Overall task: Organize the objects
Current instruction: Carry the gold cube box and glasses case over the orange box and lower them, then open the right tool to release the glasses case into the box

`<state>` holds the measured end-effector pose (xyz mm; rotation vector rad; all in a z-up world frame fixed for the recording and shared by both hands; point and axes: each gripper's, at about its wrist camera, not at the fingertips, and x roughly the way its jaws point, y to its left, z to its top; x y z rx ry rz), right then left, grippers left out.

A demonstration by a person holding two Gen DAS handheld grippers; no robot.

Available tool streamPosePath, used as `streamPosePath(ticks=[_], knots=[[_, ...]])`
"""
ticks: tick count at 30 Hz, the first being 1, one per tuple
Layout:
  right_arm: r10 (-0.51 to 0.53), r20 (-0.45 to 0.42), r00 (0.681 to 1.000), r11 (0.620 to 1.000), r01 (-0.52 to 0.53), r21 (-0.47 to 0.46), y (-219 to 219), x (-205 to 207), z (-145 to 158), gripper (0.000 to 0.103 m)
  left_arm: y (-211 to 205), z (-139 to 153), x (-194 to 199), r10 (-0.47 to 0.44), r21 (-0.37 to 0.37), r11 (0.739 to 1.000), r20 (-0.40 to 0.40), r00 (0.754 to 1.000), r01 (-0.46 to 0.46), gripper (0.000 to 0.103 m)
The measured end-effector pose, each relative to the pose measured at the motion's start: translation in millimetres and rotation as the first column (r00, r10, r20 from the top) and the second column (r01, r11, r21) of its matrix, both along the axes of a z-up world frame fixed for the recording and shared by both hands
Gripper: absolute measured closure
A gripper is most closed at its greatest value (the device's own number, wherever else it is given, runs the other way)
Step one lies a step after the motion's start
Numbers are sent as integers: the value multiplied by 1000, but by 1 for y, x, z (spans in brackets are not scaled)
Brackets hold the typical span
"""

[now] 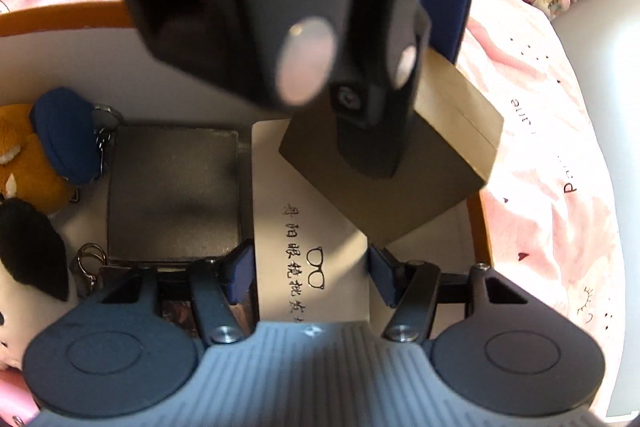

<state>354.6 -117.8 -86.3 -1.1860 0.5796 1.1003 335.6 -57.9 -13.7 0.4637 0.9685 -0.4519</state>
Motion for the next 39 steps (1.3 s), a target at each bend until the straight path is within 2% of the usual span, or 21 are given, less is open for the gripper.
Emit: streamPosePath(ticks=[7, 13, 14, 16, 19, 25, 28, 31, 35, 37, 39], knots=[[-33, -3, 999, 999, 33, 23, -3, -2, 5, 41, -3, -2, -2, -8, 15, 1000, -12, 1000, 9, 49], [-110, -54, 992, 993, 112, 34, -7, 6, 18, 43, -4, -7, 0, 4, 20, 1000, -33, 999, -3, 49], [-128, -68, 989, 991, 130, 29, -9, 8, 22, 45, -4, -8, -1, 2, 23, 1000, -33, 999, -1, 49], [-161, -99, 982, 986, 164, 15, -17, 11, 28, 65, -5, -10, -1, -3, 24, 1000, -35, 999, 3, 49], [-205, -124, 971, 979, 202, -36, -28, 16, 33, 78, -6, -13, -1, -2, 14, 1000, -41, 999, 2, 49], [-249, -117, 961, 953, 221, -209, -36, 17, 25, 88, -7, -18, 0, 8, -20, 1000, -58, 998, -9, 49], [-233, -87, 969, 934, 198, -297, -31, 13, 15, 90, -9, -21, -1, -3, -28, 1000, -57, 998, 2, 49], [-242, -86, 967, 919, 200, -339, -27, 13, 4, 90, -11, -26, -2, -11, -26, 1000, -58, 998, 9, 49], [-281, -105, 954, 927, 241, -289, -22, 19, -3, 90, -10, -32, 0, -3, -14, 1000, -59, 998, 3, 49], [-305, -110, 946, 933, 274, -235, -19, 23, -2, 96, -9, -35, 1, 0, 3, 1000, -54, 999, 0, 49], [-329, -117, 937, 932, 303, -199, -17, 26, 0, 99, -8, -37, 1, 2, 15, 1000, -45, 999, -1, 49]])
